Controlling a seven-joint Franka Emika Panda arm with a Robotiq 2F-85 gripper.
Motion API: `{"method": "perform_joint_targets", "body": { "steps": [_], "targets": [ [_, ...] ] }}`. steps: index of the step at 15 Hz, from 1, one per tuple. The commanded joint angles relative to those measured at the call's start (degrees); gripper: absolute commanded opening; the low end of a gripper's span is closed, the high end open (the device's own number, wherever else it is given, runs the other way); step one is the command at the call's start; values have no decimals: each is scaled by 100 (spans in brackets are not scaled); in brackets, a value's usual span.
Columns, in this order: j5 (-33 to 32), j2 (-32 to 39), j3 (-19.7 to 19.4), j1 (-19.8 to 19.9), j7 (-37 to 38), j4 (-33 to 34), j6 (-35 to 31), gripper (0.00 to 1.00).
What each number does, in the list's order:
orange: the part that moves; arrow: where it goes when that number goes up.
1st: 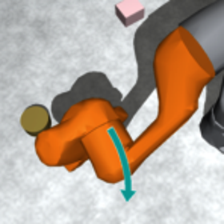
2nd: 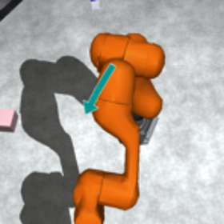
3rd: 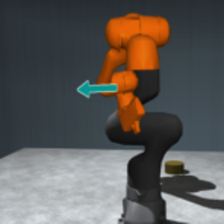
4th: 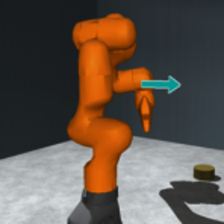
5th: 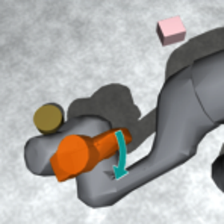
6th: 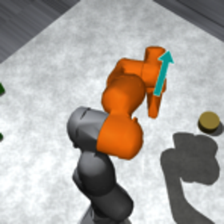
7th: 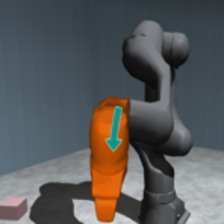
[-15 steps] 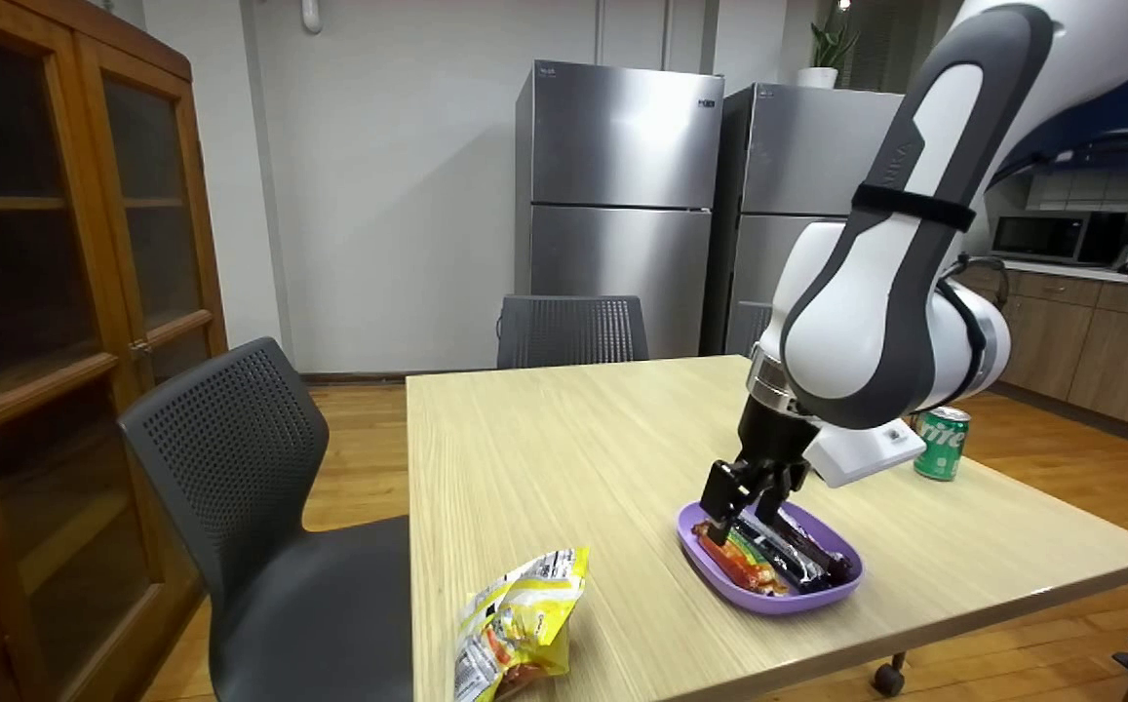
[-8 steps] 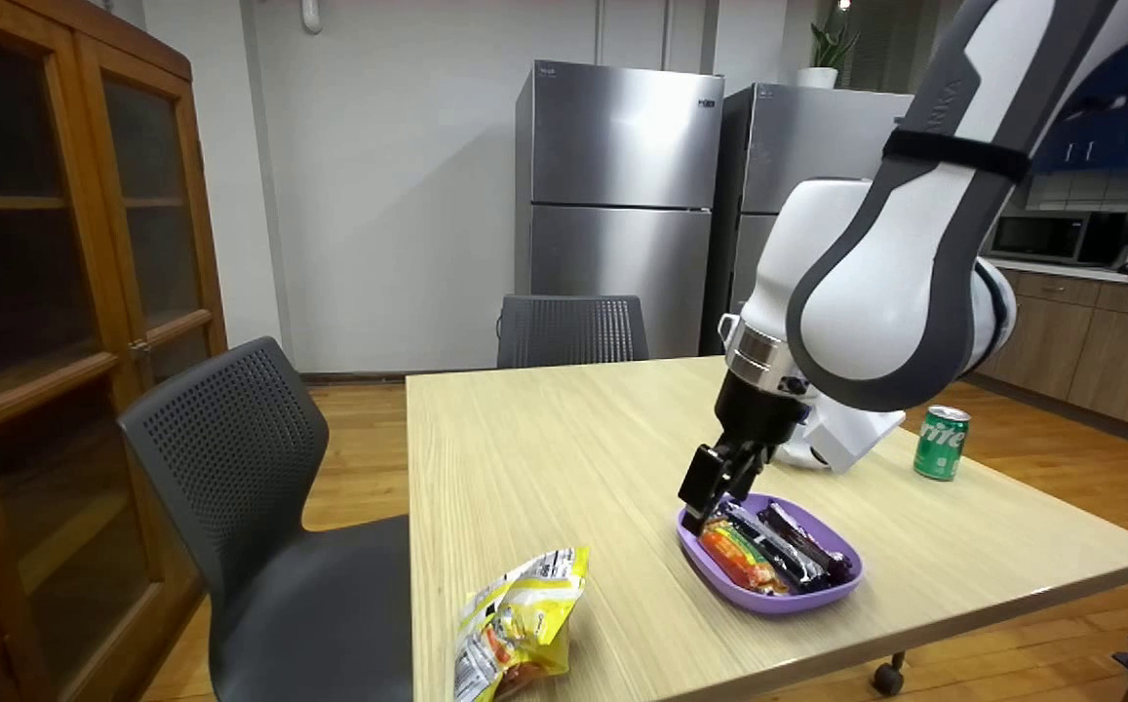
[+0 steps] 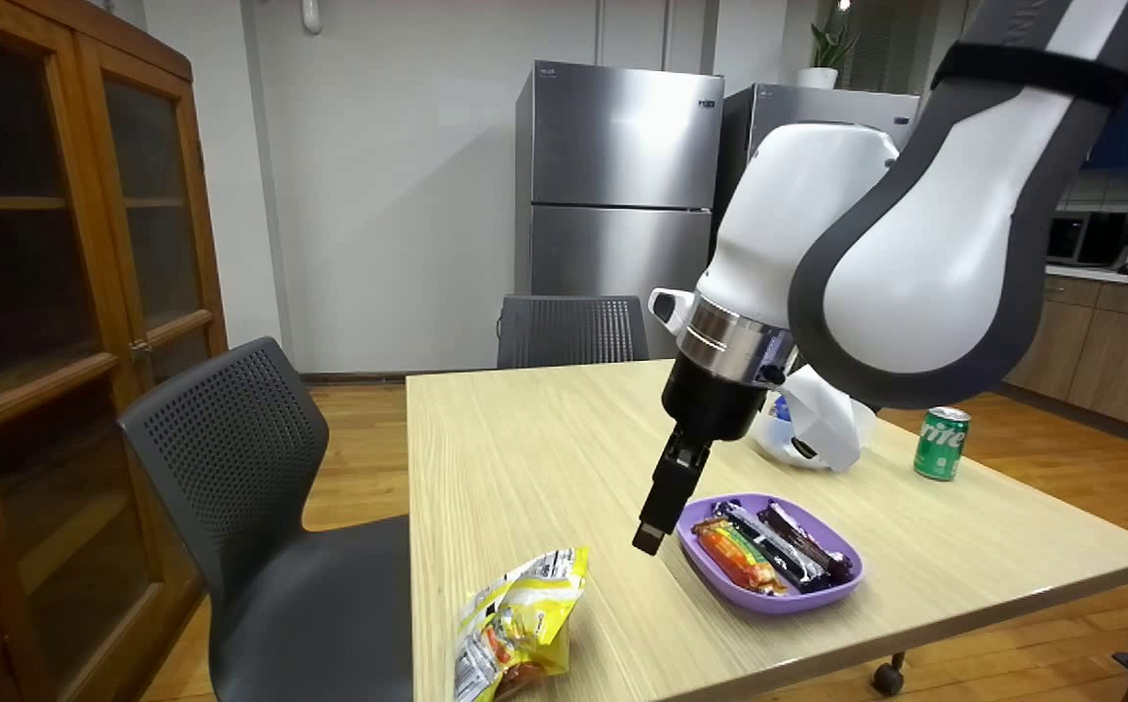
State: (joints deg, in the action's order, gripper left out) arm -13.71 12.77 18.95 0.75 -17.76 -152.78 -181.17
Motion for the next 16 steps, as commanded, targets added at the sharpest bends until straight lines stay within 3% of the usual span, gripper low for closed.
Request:
{"method": "perform_joint_targets", "body": {
  "steps": [1,7,15,16],
  "targets": [
    [-297,-94,450,227,-629,-11,175,100],
    [-879,20,594,161,-1538,67,83,100],
    [-2155,-10,103,-261,-2499,246,273,100],
    [-2204,24,-91,-504,-2662,320,306,100]
  ]
}}
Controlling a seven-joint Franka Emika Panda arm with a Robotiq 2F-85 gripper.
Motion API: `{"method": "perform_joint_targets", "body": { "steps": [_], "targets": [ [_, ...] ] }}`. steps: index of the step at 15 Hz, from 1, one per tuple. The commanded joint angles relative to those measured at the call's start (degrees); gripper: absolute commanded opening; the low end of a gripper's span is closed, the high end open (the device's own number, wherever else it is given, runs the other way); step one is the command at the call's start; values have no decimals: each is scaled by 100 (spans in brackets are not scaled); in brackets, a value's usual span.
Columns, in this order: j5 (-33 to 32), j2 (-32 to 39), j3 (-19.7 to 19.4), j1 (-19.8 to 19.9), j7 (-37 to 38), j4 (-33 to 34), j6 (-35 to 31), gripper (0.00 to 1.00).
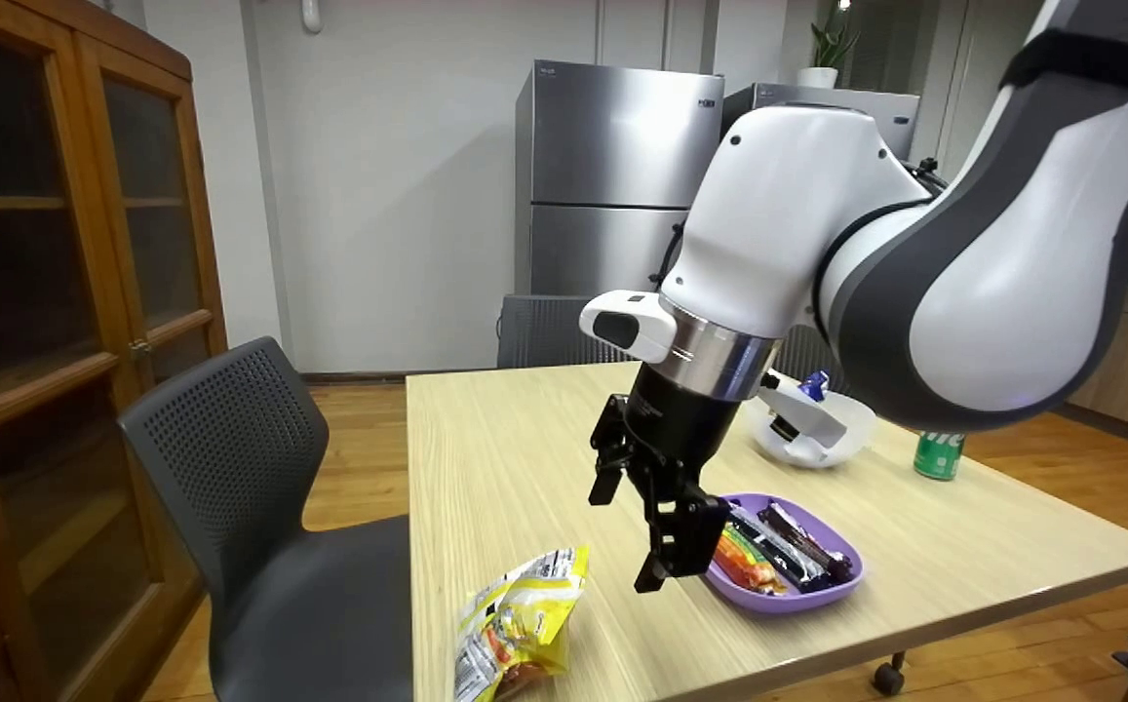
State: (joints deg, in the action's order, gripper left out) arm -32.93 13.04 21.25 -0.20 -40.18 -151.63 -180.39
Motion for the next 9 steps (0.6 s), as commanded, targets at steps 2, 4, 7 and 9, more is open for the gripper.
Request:
{"method": "perform_joint_targets", "body": {
  "steps": [2,4,7,9],
  "targets": [
    [-718,33,-518,-635,-454,380,357,100],
    [-1220,124,-816,-990,-426,595,474,100],
    [-1962,372,-1207,-1431,-246,923,542,100],
    [-2311,544,-1426,-1661,-163,1085,498,100]
  ]
}}
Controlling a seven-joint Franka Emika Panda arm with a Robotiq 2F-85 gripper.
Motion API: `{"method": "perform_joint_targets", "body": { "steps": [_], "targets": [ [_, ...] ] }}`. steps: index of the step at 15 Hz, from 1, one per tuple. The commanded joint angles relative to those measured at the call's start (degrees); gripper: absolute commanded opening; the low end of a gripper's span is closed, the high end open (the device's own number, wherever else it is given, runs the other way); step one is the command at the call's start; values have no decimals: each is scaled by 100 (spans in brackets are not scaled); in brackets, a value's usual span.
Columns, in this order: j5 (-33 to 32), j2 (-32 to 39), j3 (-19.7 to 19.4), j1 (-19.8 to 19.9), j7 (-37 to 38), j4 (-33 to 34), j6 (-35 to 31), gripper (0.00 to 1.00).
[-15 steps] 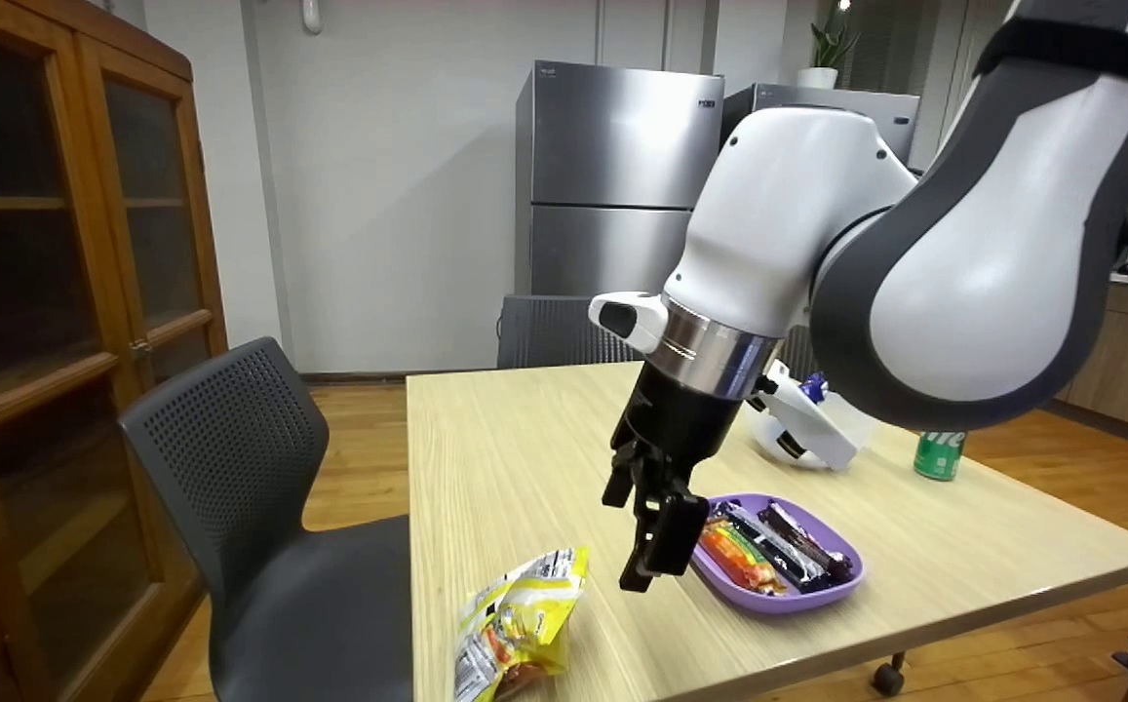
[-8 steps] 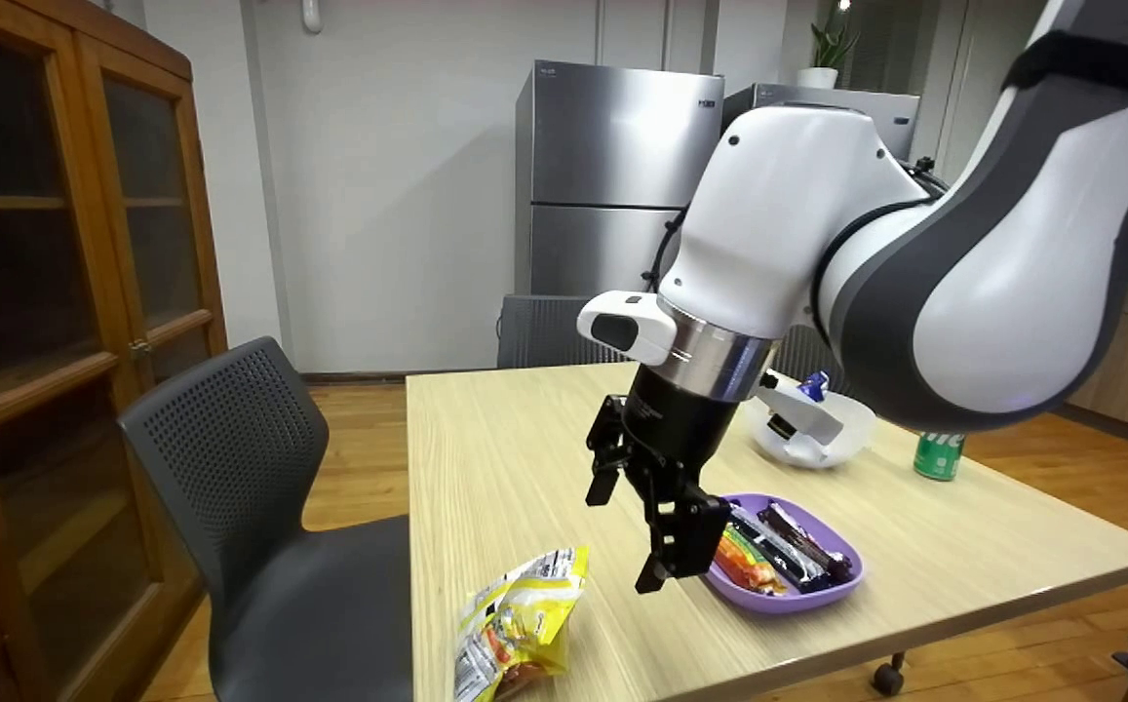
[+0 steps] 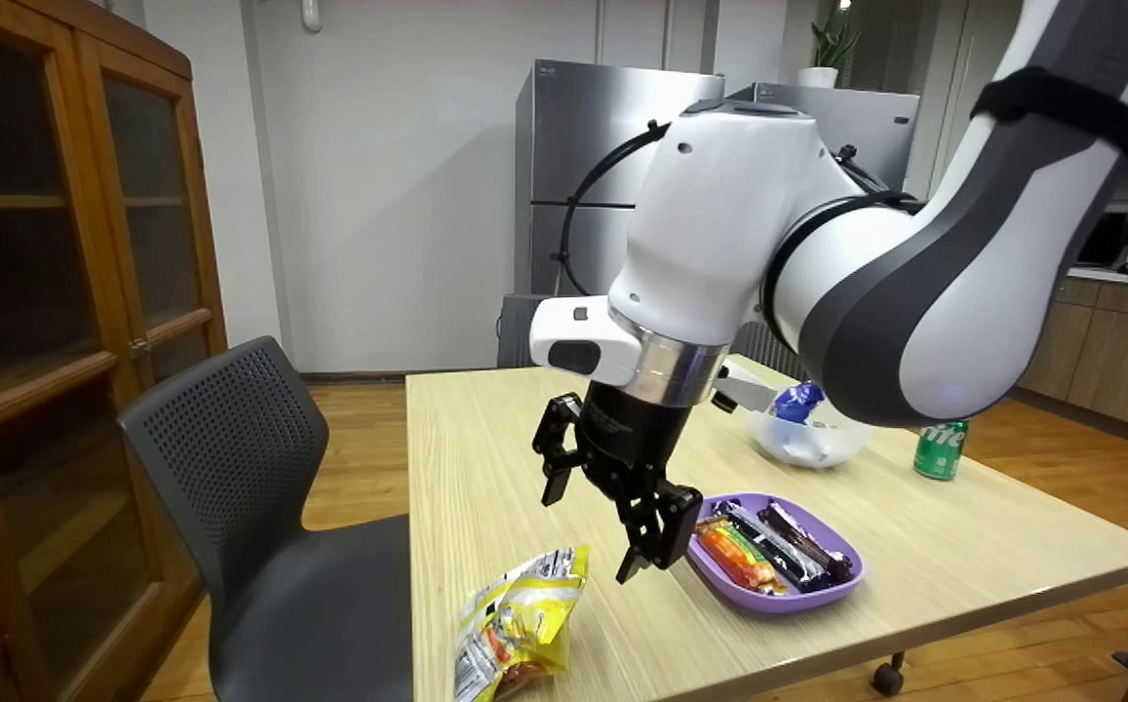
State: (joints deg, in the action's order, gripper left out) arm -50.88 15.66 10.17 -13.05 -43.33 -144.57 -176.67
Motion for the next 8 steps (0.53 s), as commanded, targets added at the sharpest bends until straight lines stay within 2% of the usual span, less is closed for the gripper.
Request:
{"method": "perform_joint_targets", "body": {
  "steps": [1,8],
  "targets": [
    [-653,377,-420,-482,179,457,107,100],
    [-1116,715,-957,-1015,327,687,-60,100]
  ]
}}
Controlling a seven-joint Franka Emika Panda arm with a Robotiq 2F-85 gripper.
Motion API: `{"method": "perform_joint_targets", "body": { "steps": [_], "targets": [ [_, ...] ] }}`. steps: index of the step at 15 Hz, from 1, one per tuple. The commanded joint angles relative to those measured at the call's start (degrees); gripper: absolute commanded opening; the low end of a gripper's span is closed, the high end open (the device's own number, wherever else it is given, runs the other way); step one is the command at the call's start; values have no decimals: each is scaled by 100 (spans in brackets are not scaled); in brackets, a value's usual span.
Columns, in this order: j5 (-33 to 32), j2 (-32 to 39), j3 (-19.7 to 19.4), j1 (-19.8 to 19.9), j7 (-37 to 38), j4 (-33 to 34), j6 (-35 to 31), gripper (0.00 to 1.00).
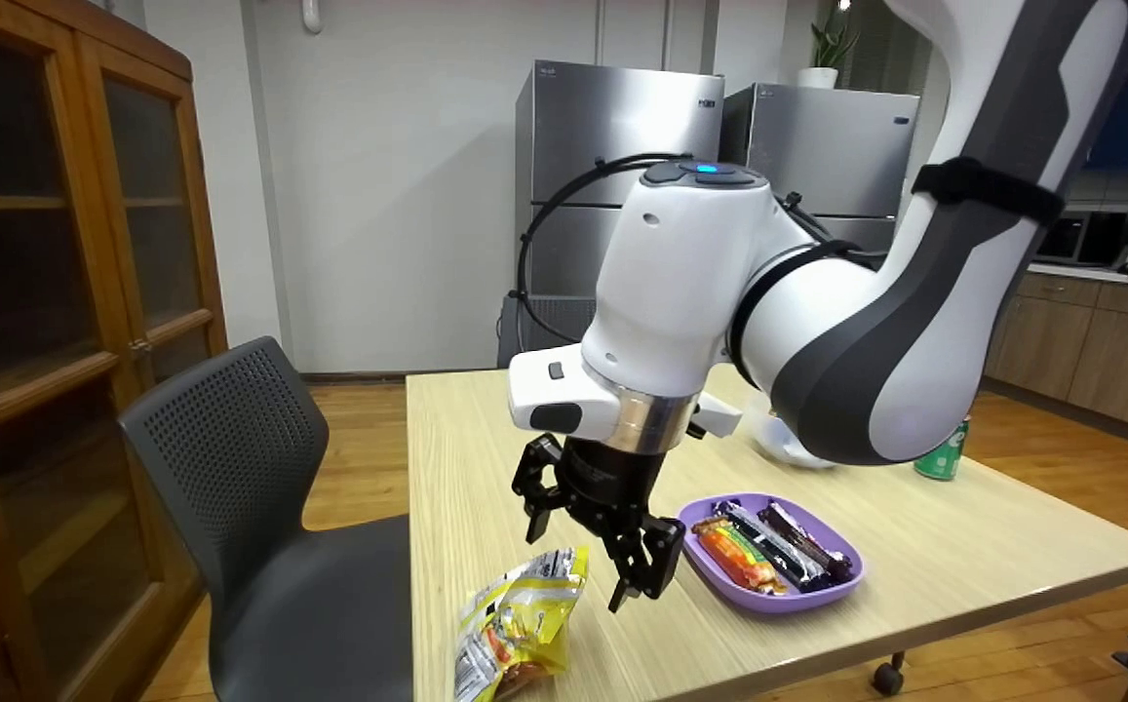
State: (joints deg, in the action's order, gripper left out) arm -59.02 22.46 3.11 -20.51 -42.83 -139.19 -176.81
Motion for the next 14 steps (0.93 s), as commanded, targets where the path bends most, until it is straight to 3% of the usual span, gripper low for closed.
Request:
{"method": "perform_joint_targets", "body": {
  "steps": [1,8,9,10,14],
  "targets": [
    [-340,49,-315,-329,299,163,-62,100],
    [-466,138,-607,-661,491,191,-90,100],
    [-463,151,-642,-702,505,192,-101,75],
    [-461,166,-672,-734,513,196,-112,72],
    [-434,214,-795,-859,556,210,-148,42]
  ]
}}
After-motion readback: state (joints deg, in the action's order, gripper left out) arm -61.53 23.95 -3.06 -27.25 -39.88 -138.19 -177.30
